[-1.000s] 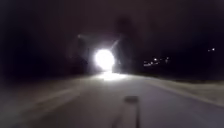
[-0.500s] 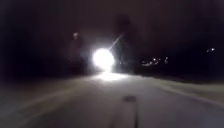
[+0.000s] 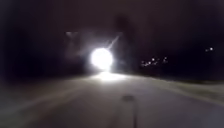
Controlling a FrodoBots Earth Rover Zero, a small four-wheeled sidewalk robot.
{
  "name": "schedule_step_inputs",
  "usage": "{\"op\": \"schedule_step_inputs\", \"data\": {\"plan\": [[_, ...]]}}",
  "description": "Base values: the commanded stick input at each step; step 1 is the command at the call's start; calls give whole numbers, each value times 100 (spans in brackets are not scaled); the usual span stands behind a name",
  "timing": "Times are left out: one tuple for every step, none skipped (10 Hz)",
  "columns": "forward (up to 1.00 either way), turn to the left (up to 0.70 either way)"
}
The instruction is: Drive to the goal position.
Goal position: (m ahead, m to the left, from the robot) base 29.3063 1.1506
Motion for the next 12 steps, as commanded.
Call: {"op": "schedule_step_inputs", "data": {"plan": [[100, 0], [100, 0], [100, 0], [100, 0], [100, 0], [100, 0], [100, 0], [100, 0], [100, 0], [100, 0], [100, 0], [100, 0]]}}
